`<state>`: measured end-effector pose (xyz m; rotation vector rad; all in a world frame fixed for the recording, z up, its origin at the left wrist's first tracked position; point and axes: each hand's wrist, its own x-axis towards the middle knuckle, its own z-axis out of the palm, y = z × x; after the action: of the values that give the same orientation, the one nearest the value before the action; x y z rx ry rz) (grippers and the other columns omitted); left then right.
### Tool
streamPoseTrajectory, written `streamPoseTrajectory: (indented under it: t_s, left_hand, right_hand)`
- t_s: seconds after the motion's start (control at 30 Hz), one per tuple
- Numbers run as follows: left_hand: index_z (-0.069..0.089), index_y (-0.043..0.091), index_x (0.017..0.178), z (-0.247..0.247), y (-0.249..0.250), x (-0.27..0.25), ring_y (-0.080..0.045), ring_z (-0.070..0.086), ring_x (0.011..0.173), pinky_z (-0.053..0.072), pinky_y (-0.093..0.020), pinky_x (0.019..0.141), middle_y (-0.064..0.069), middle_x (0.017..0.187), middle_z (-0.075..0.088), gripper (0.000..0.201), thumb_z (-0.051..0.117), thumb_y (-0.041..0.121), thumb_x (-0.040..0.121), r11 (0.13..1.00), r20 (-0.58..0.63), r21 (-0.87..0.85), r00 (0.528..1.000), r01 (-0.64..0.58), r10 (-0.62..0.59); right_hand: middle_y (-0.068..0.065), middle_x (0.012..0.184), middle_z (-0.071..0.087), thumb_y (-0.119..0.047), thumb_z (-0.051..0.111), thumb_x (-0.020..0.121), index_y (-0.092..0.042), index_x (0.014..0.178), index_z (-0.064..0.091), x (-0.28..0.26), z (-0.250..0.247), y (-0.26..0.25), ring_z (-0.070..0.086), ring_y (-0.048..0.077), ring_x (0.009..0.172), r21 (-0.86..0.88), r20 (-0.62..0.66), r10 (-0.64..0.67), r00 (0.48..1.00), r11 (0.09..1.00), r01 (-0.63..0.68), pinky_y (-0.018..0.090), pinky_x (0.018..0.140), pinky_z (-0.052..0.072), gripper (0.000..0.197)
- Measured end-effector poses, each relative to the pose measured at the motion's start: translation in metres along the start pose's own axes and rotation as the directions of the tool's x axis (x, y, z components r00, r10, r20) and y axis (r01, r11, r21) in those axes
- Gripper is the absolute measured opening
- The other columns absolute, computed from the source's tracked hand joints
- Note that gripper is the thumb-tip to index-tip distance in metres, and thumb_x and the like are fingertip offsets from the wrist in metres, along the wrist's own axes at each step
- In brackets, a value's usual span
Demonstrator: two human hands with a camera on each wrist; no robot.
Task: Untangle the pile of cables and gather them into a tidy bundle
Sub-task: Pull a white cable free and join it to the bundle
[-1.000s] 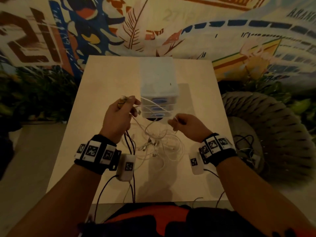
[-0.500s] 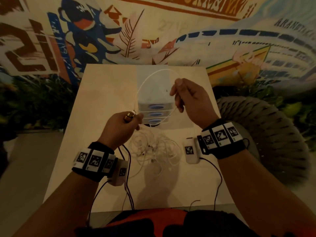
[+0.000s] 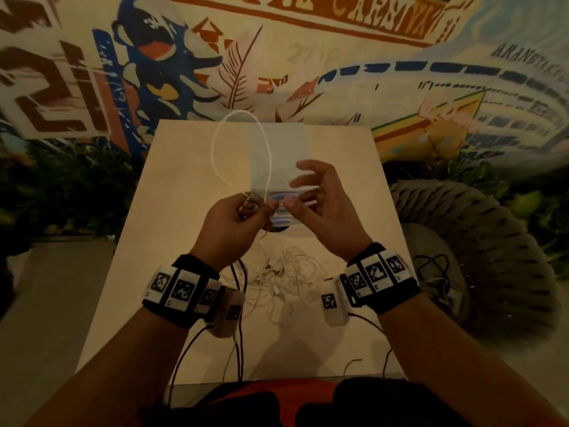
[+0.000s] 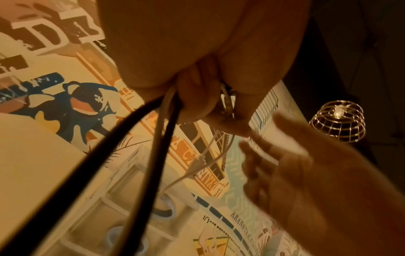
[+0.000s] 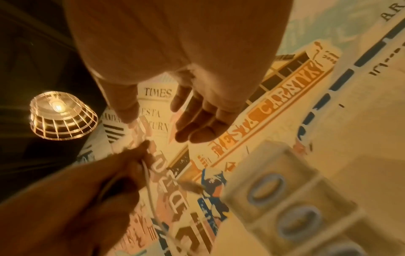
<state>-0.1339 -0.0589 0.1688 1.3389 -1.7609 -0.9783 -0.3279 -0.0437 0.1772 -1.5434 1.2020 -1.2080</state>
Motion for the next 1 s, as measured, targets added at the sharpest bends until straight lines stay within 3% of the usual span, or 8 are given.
streamPoseTrajectory:
  t_s: [0.1,0.2,0.3,0.4,0.53,0.63,0.83,1.0]
  left_hand:
    - [0.074,0.015,0.07,-0.009,0.011,-0.001,0.003,0.065,0.072,0.04,-0.006,0.066,0.009,0.07,0.07,0.034,0.065,0.031,0.098,0.995,-0.045,-0.094,0.999,0.02,-0.024]
    - [0.074,0.0,0.078,-0.014,0.024,-0.002,0.009,0.052,0.046,0.037,-0.006,0.051,0.013,0.061,0.067,0.034,0.062,0.023,0.1,0.984,-0.036,-0.178,0.999,0.019,-0.025]
    - [0.072,-0.001,0.087,-0.017,0.032,-0.004,0.01,0.05,0.043,0.037,-0.004,0.049,-0.011,0.081,0.075,0.028,0.059,0.018,0.102,0.976,-0.031,-0.218,0.999,-0.025,0.018]
    - [0.074,0.001,0.084,-0.022,0.033,-0.004,0.012,0.052,0.047,0.038,-0.004,0.053,-0.009,0.083,0.076,0.029,0.06,0.02,0.101,0.983,-0.061,-0.177,0.997,-0.048,0.037]
    - [0.075,0.007,0.082,-0.035,0.019,-0.003,0.008,0.052,0.048,0.038,-0.009,0.054,-0.007,0.084,0.076,0.03,0.061,0.027,0.101,0.992,-0.133,-0.125,0.991,-0.036,0.019]
    - [0.072,0.008,0.084,-0.042,0.012,-0.003,0.008,0.052,0.047,0.039,-0.011,0.056,-0.01,0.087,0.076,0.029,0.059,0.025,0.102,0.985,-0.174,-0.171,0.985,-0.014,-0.016]
    - [0.072,0.008,0.091,-0.045,0.005,-0.003,0.008,0.049,0.043,0.037,-0.012,0.053,-0.009,0.084,0.077,0.027,0.058,0.029,0.102,0.983,-0.229,-0.182,0.97,0.038,-0.08]
    - [0.073,0.007,0.087,-0.043,0.0,-0.001,0.007,0.049,0.044,0.036,-0.007,0.051,-0.009,0.081,0.076,0.027,0.062,0.028,0.1,0.986,-0.215,-0.163,0.974,0.039,-0.074]
  right_hand:
    - [-0.009,0.116,0.064,-0.03,0.077,0.088,-0.025,0.131,0.052,-0.014,0.009,0.028,0.067,0.006,0.089,-0.096,0.065,0.181,0.981,0.98,-0.174,0.021,0.074,0.054,0.05]
    - [-0.014,0.118,0.061,-0.042,0.077,0.086,-0.032,0.129,0.059,-0.019,0.029,0.049,0.067,0.005,0.094,-0.218,0.259,0.289,0.922,0.947,-0.236,0.023,0.076,0.055,0.047]
    - [-0.011,0.112,0.066,-0.036,0.071,0.093,-0.026,0.118,0.068,-0.015,0.044,0.061,0.067,0.008,0.091,-0.193,0.288,0.241,0.927,0.963,-0.19,0.029,0.081,0.058,0.027]
    - [-0.007,0.104,0.073,-0.026,0.067,0.097,-0.02,0.104,0.075,-0.009,0.043,0.063,0.07,0.008,0.092,-0.236,0.295,0.15,0.944,0.968,-0.08,0.037,0.086,0.058,0.012]
    - [-0.001,0.09,0.07,-0.012,0.053,0.104,-0.007,0.104,0.063,0.004,0.024,0.041,0.066,0.002,0.079,-0.164,0.161,0.116,0.98,0.982,-0.09,0.018,0.073,0.051,0.011]
    - [0.011,0.088,0.068,-0.016,0.049,0.106,-0.017,0.098,0.056,0.017,0.01,0.016,0.068,0.022,0.076,-0.019,0.037,0.07,0.997,0.997,-0.069,0.028,0.065,0.054,0.011]
    - [-0.003,0.07,0.06,-0.026,0.051,0.104,-0.021,0.098,0.057,0.031,-0.021,-0.03,0.061,0.018,0.061,-0.133,-0.057,-0.142,0.988,0.982,0.133,0.027,0.06,0.048,0.01]
    - [0.001,0.067,0.066,-0.014,0.037,0.109,-0.023,0.093,0.054,0.031,-0.038,-0.045,0.067,0.023,0.064,0.077,-0.193,-0.146,0.97,0.983,0.164,0.033,0.058,0.055,0.025]
